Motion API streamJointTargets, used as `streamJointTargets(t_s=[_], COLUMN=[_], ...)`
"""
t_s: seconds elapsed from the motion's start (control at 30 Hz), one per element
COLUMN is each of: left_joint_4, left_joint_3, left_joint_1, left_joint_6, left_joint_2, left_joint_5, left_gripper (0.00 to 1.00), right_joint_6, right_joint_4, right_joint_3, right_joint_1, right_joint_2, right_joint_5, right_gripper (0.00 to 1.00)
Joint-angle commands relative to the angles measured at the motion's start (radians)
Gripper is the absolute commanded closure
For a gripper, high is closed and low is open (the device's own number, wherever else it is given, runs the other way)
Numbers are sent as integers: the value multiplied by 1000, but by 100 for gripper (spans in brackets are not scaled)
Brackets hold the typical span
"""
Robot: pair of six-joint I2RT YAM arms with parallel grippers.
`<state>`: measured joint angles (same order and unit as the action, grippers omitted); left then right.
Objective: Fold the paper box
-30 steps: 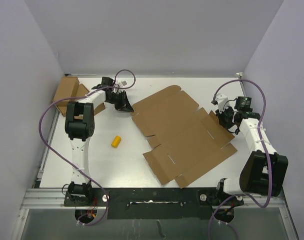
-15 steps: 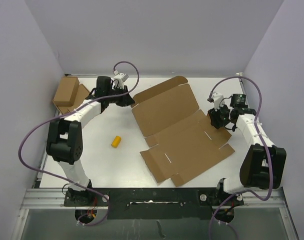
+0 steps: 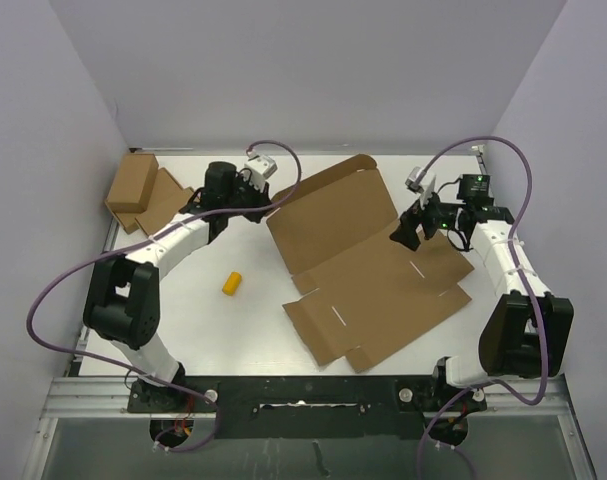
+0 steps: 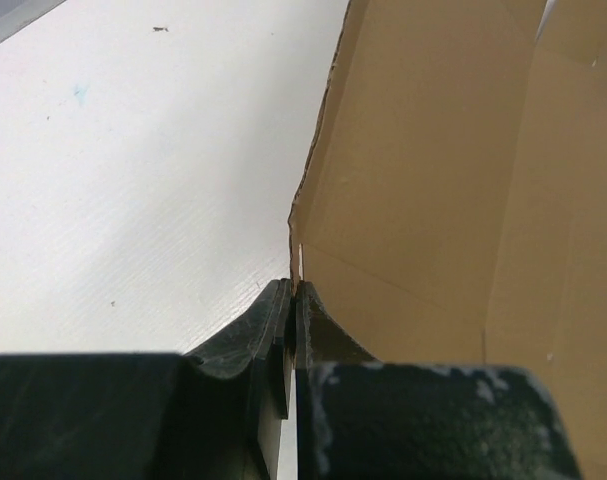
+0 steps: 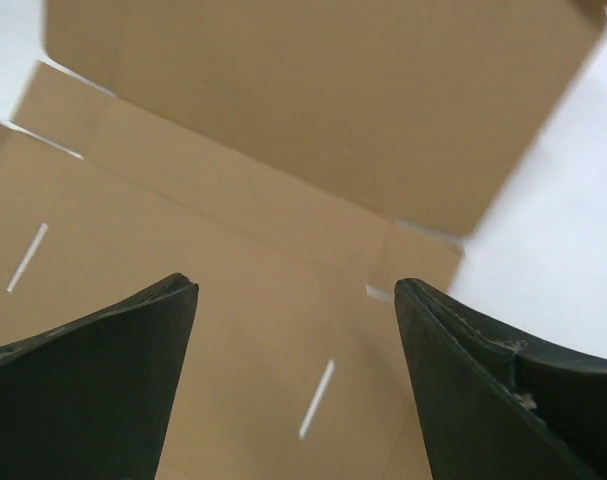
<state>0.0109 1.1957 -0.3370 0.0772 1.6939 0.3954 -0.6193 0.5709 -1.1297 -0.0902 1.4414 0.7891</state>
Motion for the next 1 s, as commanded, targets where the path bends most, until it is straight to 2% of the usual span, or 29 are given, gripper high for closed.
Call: streamJointTargets(t_s=[0.0, 0.1, 0.17, 0.37, 0.5, 0.67, 0.97], left_joint_4=[-36, -45, -53, -101, -113, -116, -128], left_joint_3=[-25, -35, -40, -70, -79, -81, -88], left_joint_1=[-76, -100, -103, -103, -103, -102, -103], left_joint_6=[151, 164, 159, 155, 154, 157, 155], left_joint_2=[-126, -148, -158, -202, -225, -244, -259], left_joint_5=[-96, -108, -105, -84, -74, -67, -42], left_gripper=[100, 100, 100, 100, 100, 100, 100], right_joint_6=[-223, -427, -521, -626, -743, -750, -731], right_joint_4=[-11, 91, 175, 367, 523, 529, 569], right_joint_3=[-62, -103, -154, -396, -545, -601, -733], right_joint_1=[20, 26, 33, 49, 119, 221, 282], right_joint_2=[-39, -26, -6, 113, 167, 178, 216], right_joint_5=[287, 376, 382, 373, 313, 224, 161], right_gripper=[13, 0, 2, 2, 2, 2, 2])
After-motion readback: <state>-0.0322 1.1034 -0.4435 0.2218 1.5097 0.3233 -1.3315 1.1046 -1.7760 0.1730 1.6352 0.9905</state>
